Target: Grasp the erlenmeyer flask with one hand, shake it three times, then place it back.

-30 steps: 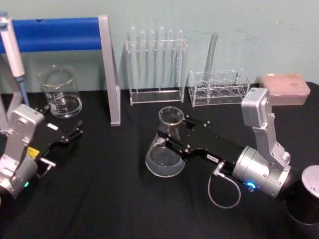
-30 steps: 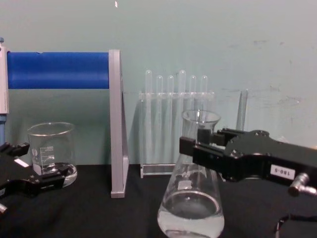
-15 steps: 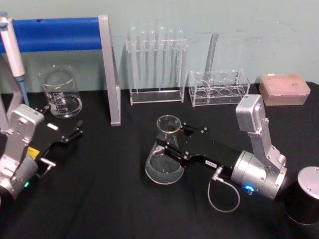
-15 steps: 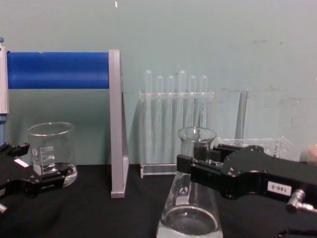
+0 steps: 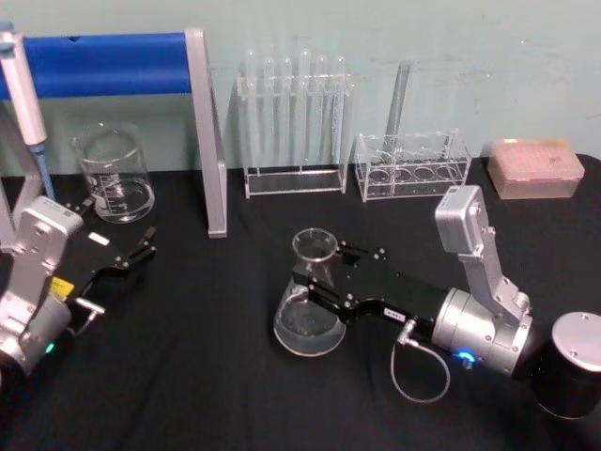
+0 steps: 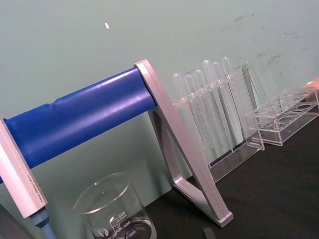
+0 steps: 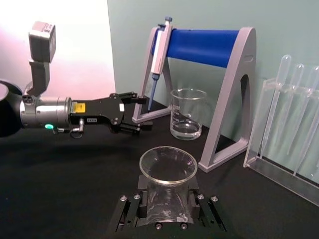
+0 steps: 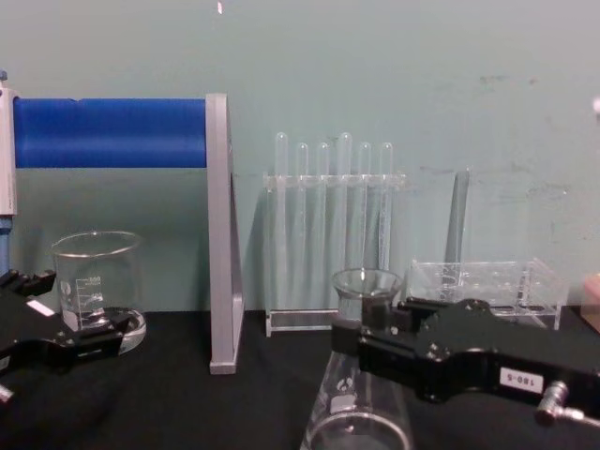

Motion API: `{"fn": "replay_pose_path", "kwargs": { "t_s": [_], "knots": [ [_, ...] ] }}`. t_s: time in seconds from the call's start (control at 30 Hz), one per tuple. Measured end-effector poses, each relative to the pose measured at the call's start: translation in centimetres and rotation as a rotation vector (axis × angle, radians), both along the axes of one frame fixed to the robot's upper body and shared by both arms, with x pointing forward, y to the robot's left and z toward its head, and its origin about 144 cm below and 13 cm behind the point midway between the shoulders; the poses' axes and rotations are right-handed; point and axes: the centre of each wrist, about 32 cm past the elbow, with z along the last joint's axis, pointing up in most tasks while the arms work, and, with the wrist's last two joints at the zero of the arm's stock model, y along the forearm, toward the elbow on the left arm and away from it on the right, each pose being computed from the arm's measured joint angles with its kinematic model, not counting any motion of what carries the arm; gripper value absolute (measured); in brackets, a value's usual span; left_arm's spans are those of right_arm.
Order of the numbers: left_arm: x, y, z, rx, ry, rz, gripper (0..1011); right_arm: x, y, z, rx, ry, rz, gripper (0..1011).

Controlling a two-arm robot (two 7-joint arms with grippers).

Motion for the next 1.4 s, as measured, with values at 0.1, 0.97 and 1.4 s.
{"fn": "replay_pose_path", "kwargs": {
  "t_s": [0.1,0.97,1.4],
  "knots": [
    [0.0,0.0,0.0,0.0,0.0,0.0,1001,0.2,0.0,-0.2,-0.005,0.001,0.003,449],
    [0.0,0.0,0.0,0.0,0.0,0.0,1001,0.8,0.2,-1.2,-0.03,-0.02,0.039,449],
    [0.0,0.0,0.0,0.0,0.0,0.0,1001,0.8,0.3,-1.4,-0.033,-0.015,0.04,449]
  ]
}}
